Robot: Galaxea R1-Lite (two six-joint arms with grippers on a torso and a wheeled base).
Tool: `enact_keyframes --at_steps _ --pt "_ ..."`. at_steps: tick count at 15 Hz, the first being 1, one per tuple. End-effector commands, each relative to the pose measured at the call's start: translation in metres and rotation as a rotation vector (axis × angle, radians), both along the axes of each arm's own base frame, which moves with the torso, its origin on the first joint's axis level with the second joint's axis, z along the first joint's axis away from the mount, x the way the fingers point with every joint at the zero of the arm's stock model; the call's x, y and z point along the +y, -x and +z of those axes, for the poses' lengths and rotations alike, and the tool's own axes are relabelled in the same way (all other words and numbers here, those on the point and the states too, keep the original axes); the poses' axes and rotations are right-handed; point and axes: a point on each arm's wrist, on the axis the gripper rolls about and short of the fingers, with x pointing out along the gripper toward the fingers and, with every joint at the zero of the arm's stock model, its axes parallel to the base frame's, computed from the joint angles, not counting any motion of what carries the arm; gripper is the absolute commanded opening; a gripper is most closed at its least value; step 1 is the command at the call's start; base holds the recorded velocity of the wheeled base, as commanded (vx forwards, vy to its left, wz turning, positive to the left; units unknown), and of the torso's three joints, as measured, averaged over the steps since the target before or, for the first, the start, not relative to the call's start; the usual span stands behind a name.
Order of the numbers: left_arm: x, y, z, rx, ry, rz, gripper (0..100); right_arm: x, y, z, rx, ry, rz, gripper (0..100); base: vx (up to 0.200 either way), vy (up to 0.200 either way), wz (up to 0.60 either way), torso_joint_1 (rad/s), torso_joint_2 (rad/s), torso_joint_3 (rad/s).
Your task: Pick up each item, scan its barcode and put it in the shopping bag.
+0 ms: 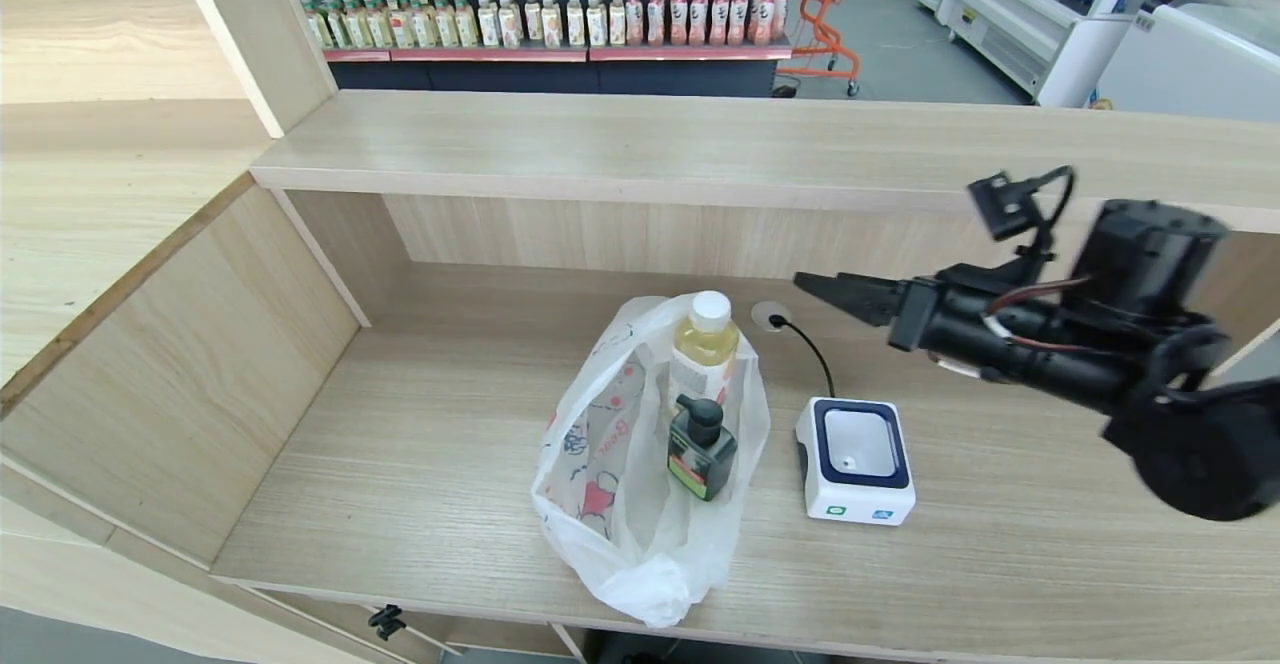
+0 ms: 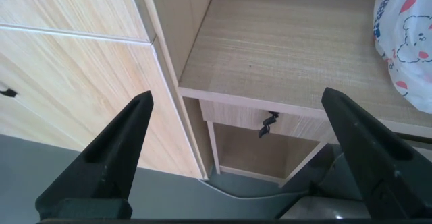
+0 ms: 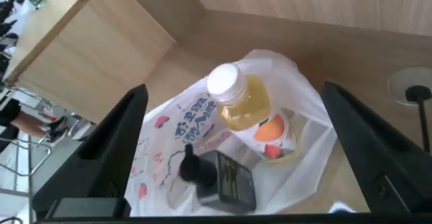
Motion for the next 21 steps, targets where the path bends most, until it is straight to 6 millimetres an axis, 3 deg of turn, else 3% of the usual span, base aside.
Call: enact_keyframes --at_steps 1,2,3,4,5,6,9,12,21 --pt "0.0 0.0 0.0 0.0 0.0 -0.001 100 -0.068 0.132 0.019 -0.026 0.04 -0.097 100 0.0 0.0 0.0 0.0 0.0 0.0" --pt "0.0 0.0 0.0 0.0 0.0 0.0 100 -0.076 0.143 0.014 -0.034 0.083 -0.142 100 0.0 0.0 0.0 0.0 0.0 0.0" --pt "0.0 0.0 0.0 0.0 0.0 0.0 100 -0.096 0.19 -0.017 -0.057 0.292 -0.315 100 0.0 0.0 0.0 0.0 0.0 0.0" --pt "0.0 0.0 0.0 0.0 0.0 0.0 100 -0.096 0.192 -0.019 -0.06 0.302 -0.323 100 0.0 0.0 0.0 0.0 0.0 0.0" --pt "0.0 0.0 0.0 0.0 0.0 0.0 100 -0.096 0.247 -0.054 -0.063 0.367 -0.639 100 0.0 0.0 0.0 0.0 0.0 0.0" --pt "0.0 0.0 0.0 0.0 0.0 -0.001 100 -0.095 0.269 -0.071 -0.07 0.375 -0.716 100 0.0 0.0 0.0 0.0 0.0 0.0" --pt "0.0 0.0 0.0 0.0 0.0 0.0 100 -0.094 0.311 -0.109 -0.132 0.348 -0.836 100 0.0 0.0 0.0 0.0 0.0 0.0" --pt "0.0 0.0 0.0 0.0 0.002 0.0 100 -0.097 0.312 -0.116 -0.009 0.293 -0.964 100 0.0 0.0 0.0 0.0 0.0 0.0" --pt "0.0 0.0 0.0 0.0 0.002 0.0 100 -0.098 0.317 -0.118 -0.097 0.307 -0.852 100 0.0 0.0 0.0 0.0 0.0 0.0"
